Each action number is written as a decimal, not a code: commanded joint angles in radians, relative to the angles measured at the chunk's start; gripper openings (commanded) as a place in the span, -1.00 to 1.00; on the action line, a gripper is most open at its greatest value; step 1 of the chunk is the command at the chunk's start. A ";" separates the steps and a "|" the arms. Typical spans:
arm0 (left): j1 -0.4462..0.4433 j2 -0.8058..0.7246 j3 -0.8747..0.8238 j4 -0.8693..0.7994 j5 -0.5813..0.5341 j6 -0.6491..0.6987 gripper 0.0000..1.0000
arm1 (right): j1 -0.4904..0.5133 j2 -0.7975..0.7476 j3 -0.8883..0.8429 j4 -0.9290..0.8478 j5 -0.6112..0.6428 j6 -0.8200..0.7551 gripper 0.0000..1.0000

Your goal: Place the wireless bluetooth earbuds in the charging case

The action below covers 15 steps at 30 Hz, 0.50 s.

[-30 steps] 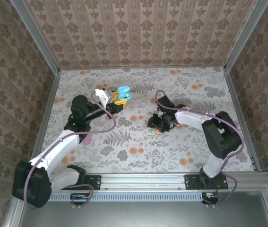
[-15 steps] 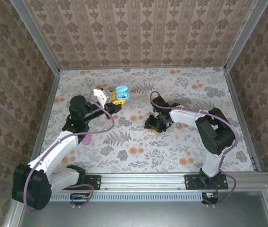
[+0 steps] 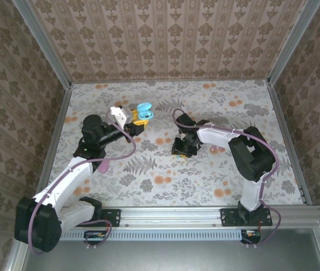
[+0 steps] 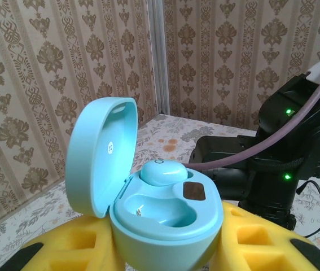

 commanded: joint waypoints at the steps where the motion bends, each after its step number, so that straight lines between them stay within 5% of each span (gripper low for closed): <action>1: 0.005 -0.025 -0.010 0.011 0.008 0.015 -0.54 | 0.024 0.033 0.053 -0.121 0.084 -0.062 -0.32; 15: 0.009 -0.045 -0.027 0.011 0.001 0.017 -0.55 | 0.058 0.088 0.144 -0.196 0.146 -0.105 -0.34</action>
